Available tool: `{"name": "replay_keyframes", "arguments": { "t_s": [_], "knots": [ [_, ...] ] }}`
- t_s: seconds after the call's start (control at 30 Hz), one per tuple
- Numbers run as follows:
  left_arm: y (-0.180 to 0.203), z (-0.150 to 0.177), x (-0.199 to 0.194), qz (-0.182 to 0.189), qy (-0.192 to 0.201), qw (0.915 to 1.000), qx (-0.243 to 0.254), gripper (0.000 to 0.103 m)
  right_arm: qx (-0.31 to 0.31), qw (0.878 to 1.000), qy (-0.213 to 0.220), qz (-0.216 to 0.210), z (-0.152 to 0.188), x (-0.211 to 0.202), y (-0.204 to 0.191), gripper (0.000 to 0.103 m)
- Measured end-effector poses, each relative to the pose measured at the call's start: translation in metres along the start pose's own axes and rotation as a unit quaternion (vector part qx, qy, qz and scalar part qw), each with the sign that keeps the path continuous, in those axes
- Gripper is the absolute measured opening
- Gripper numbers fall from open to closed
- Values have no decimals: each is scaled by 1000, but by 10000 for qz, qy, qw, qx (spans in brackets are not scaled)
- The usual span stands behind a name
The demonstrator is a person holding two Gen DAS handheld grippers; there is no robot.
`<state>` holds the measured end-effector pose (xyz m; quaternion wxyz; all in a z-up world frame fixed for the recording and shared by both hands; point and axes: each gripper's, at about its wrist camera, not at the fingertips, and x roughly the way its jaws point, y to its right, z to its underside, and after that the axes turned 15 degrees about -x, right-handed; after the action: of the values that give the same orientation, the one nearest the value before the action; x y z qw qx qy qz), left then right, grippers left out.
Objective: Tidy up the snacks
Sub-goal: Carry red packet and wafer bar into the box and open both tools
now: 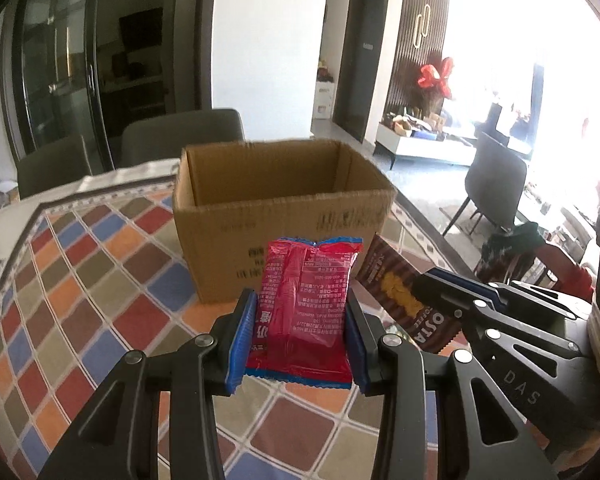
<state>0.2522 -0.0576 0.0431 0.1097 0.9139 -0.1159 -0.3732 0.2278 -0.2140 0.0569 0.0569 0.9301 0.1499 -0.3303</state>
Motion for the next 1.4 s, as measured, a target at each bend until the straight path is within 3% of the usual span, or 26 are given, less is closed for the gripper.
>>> {"name": "replay_keyframes", "arguments": {
  "t_s": [0.27, 0.63, 1.07, 1.4],
  "knots": [
    [0, -31, 2, -21, 159, 9999, -5, 41, -25, 9996, 263, 81, -33, 1, 11, 9],
    [-1, -74, 22, -20, 96, 9999, -66, 41, -45, 9990, 415, 136, -73, 15, 27, 9],
    [-8, -120, 66, -220, -205, 9995, -99, 41, -268, 9988, 244, 319, -119, 55, 44, 9],
    [-13, -138, 102, -260, -505, 9983, -137, 42, -305, 9991, -40, 279, -133, 90, 55, 9]
  ]
}}
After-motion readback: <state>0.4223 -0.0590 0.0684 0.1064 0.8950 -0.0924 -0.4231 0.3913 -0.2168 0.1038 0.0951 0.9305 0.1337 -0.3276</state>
